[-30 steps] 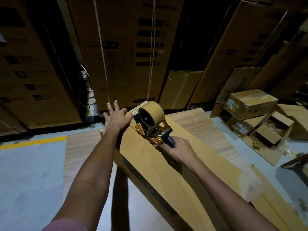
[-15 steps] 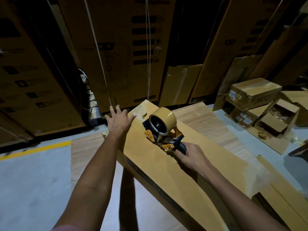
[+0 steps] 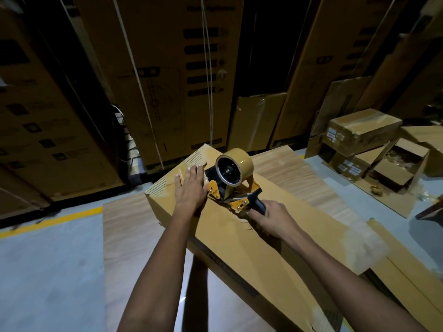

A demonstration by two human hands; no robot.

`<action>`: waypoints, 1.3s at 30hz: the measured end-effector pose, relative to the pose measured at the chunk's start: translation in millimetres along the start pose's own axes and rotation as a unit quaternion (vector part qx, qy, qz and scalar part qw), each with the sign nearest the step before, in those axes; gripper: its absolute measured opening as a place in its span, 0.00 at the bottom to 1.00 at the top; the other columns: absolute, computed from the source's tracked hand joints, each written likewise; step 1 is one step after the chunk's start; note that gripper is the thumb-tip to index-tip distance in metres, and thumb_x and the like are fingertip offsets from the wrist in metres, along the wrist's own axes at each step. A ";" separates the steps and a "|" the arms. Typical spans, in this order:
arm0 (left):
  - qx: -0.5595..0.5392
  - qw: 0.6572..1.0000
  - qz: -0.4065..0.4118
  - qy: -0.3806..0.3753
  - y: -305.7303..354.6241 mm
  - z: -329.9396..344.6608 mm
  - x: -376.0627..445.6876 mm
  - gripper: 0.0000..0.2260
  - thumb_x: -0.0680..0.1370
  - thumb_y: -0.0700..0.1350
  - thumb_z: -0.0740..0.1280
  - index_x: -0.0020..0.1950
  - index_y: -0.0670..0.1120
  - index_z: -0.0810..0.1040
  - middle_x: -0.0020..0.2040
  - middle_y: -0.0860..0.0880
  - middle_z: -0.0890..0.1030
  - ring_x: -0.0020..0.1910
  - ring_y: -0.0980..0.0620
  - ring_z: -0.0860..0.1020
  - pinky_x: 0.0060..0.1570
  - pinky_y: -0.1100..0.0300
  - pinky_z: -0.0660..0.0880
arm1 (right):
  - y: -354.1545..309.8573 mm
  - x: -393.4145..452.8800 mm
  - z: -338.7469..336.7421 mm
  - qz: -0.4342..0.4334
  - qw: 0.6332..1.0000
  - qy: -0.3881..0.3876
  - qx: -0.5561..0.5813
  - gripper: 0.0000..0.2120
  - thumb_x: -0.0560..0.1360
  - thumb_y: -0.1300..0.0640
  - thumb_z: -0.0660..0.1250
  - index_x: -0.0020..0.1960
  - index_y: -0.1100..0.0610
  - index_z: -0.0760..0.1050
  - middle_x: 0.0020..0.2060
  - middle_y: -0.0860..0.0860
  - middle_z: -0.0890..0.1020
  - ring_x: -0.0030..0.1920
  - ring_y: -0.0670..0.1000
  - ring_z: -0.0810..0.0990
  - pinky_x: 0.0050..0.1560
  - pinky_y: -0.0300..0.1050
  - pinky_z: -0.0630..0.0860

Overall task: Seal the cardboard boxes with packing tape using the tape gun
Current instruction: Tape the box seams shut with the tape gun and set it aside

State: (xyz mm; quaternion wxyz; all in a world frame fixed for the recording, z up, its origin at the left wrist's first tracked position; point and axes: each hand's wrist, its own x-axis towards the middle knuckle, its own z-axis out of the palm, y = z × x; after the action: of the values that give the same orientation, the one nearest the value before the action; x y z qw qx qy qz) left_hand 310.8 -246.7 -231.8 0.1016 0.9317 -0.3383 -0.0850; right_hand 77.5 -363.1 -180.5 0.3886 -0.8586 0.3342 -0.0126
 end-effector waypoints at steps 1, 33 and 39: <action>0.005 1.000 0.003 -0.011 -0.1 -0.7 0.4 0.32 0.85 0.52 0.57 0.83 0.52 0.41 0.84 0.47 0.45 0.82 0.48 0.43 0.79 0.40 0.41 | 3.2 -4.2 -2.7 -0.001 1.000 0.002 -0.020 0.13 0.79 0.45 0.69 0.42 0.52 0.75 0.37 0.53 0.82 0.35 0.53 0.80 0.39 0.53 0.79; 0.072 0.994 0.042 -0.075 70.2 12.9 -61.8 0.25 0.85 0.50 0.55 0.83 0.49 0.55 0.84 0.49 0.43 0.82 0.44 0.42 0.72 0.27 0.35 | 62.8 -69.1 -22.2 -0.006 0.993 0.061 -0.102 0.11 0.78 0.44 0.69 0.44 0.50 0.74 0.36 0.49 0.79 0.37 0.51 0.78 0.37 0.49 0.74; 0.096 0.991 0.044 -0.079 78.6 25.8 -80.0 0.24 0.85 0.53 0.56 0.80 0.46 0.64 0.84 0.49 0.46 0.82 0.46 0.41 0.72 0.31 0.33 | 64.2 -74.7 -22.4 -0.009 0.992 0.068 -0.101 0.12 0.78 0.44 0.69 0.44 0.53 0.76 0.37 0.52 0.81 0.38 0.53 0.79 0.41 0.55 0.77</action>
State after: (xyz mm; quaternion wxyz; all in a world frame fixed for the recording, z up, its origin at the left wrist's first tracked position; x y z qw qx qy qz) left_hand 196.1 -257.2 -230.2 -0.0120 0.9116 -0.3926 -0.1211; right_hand -23.0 -364.7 -190.5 0.2759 -0.8936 0.3516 -0.0410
